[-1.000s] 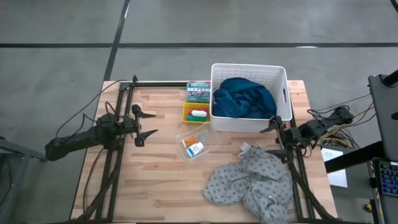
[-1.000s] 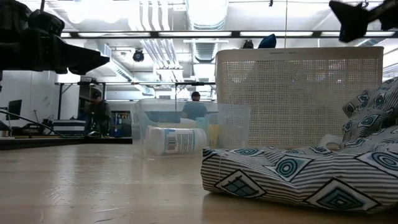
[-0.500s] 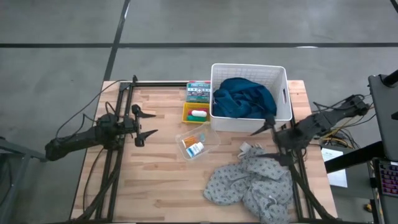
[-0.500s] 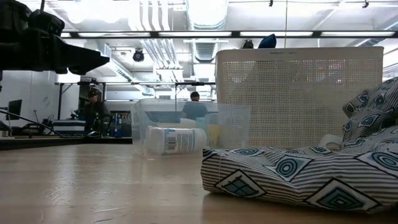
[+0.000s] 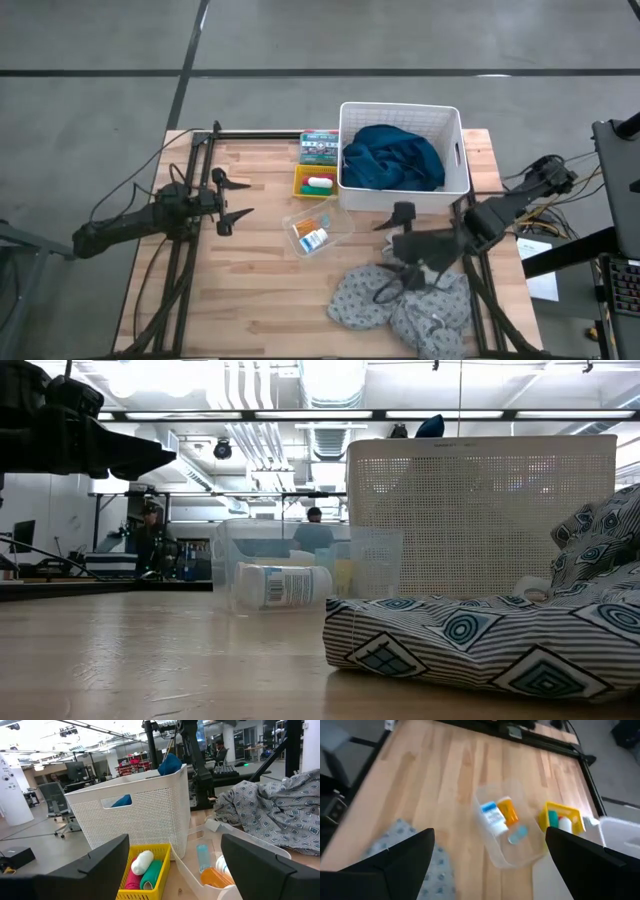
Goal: Pick & Place Medicine items
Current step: Put the gray patient gown into the white bin
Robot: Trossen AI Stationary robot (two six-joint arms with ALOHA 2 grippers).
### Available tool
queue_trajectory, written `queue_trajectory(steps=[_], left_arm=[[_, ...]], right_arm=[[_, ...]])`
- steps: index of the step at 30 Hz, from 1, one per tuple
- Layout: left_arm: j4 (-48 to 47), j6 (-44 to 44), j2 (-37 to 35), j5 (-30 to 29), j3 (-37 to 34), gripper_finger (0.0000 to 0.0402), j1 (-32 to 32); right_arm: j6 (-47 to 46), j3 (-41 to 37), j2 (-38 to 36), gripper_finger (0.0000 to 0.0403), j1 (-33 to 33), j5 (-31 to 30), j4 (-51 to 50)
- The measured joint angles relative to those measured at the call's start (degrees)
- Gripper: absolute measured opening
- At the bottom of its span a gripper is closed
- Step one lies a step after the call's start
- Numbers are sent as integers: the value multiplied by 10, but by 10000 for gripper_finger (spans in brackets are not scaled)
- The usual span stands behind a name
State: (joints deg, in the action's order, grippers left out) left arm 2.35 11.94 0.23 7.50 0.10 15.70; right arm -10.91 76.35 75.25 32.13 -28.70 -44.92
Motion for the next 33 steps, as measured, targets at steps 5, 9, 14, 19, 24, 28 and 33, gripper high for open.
queue_trajectory(steps=[5,9,14,19,24,28,33], left_arm=[[0,0,0,0,0,320,0],[0,0,0,0,0,320,0],[0,0,0,0,0,320,0],[0,0,0,0,0,320,0],[0,0,0,0,0,320,0],[0,0,0,0,0,320,0],[0,0,0,0,0,320,0]], right_arm=[[-8,42,44,380,34,0,-10],[-73,59,64,380,58,1,-31],[-119,68,99,380,91,0,-32],[-132,86,122,380,119,-5,-29],[-144,97,153,380,151,-3,-29],[-153,104,170,380,181,5,-28],[-160,106,188,380,219,58,-27]])
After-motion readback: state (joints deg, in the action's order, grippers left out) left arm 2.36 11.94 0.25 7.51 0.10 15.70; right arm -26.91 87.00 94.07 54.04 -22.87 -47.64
